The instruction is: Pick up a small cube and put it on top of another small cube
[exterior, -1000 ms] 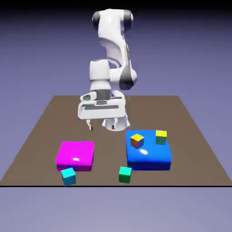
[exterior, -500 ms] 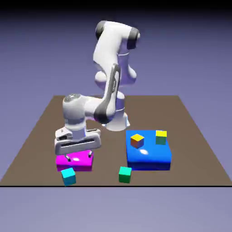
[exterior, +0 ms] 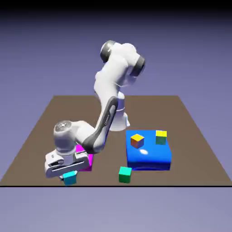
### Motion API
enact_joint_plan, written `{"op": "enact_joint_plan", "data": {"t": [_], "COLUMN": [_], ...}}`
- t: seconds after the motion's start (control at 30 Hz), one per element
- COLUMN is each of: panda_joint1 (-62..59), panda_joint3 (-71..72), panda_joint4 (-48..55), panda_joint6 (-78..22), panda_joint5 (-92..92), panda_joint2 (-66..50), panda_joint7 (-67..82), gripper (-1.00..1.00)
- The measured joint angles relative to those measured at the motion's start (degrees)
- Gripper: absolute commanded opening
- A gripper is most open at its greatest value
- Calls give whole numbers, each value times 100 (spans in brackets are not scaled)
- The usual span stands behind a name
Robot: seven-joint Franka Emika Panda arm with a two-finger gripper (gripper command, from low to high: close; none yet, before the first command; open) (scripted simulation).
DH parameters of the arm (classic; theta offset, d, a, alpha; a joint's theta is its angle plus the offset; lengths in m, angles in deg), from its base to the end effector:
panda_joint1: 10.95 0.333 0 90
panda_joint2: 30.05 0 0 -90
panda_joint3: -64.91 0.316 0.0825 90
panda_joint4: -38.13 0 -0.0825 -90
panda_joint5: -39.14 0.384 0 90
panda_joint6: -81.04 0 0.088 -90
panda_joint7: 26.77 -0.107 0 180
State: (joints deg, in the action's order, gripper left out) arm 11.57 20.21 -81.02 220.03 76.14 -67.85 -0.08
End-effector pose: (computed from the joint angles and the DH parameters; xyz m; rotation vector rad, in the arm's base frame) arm 0.5299 -0.2183 0.1838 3.0607 -0.5285 -0.0755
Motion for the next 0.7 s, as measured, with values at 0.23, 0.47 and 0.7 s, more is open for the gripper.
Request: {"op": "enact_joint_plan", "data": {"t": [0.23, 0.47, 0.7], "panda_joint1": [192, 273, 380], "panda_joint3": [688, 1628, 2567], "panda_joint4": [-789, -1623, -2458], "panda_joint6": [-305, -519, -733], "panda_joint5": [-1134, -2249, -3365], "panda_joint2": [1453, 2907, 4361], "panda_joint7": [-702, -1395, -2088], "gripper": [-100, -100, -100]}}
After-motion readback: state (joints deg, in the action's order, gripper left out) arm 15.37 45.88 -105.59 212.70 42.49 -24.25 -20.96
